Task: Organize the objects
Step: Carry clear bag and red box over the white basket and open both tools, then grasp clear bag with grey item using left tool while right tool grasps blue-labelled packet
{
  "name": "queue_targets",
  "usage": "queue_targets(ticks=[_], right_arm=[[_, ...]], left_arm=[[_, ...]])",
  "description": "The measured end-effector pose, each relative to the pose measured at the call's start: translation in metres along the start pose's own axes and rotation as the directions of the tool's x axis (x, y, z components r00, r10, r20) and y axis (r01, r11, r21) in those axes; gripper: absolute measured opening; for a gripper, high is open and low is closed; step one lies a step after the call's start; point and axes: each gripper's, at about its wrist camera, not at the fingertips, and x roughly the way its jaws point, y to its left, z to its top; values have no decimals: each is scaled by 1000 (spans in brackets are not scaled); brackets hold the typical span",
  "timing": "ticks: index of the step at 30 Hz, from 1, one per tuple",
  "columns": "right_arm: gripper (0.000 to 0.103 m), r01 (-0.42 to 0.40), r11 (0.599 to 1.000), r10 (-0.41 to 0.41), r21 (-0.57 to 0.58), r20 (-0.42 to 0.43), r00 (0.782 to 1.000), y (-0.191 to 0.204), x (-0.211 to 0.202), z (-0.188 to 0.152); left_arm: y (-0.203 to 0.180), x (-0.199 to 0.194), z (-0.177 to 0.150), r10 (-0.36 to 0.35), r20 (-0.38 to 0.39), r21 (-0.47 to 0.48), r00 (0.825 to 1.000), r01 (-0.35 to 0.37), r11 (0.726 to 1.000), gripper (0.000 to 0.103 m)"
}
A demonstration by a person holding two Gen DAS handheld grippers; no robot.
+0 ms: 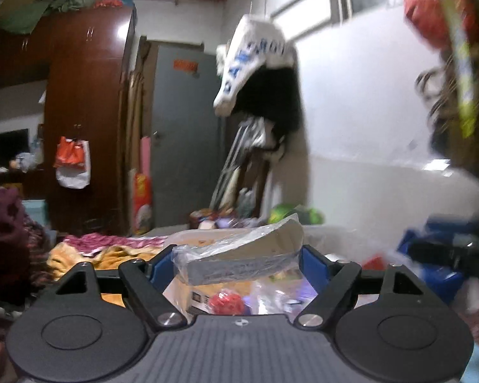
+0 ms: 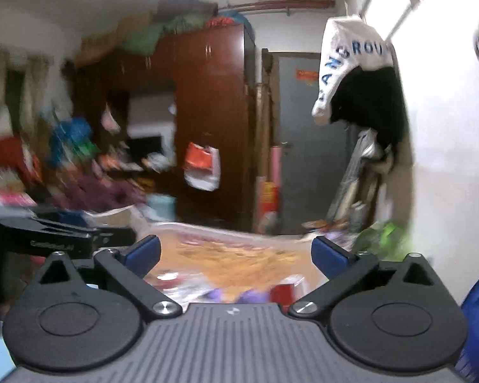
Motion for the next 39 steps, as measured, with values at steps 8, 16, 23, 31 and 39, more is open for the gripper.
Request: queue_targets(ticks=[8,16,23,31,39], right_arm=[[103,-89,996,93,31,-163,982,16,1,-53],[103,-105,993,117,61,-224,968,5,-8,-70],[103,-139,990,143,34,-345,928,19,12,-86],[82,-150,988,119,-35,-438,891,38,28,-101],[50,-142,988,99,-62,-452,887,37,24,-104]], left_arm=[[2,35,-1,23,-93,-20,995,-25,999,92],[12,-29,-28,15,-44,46,999,-13,999,90],[27,-61,-86,88,-229,98,969,-67,993,90],[5,-59,-107,-15,-276,150,961,58,987,89],[-17,-41,-118,16,-392,225,920,79,971,56]])
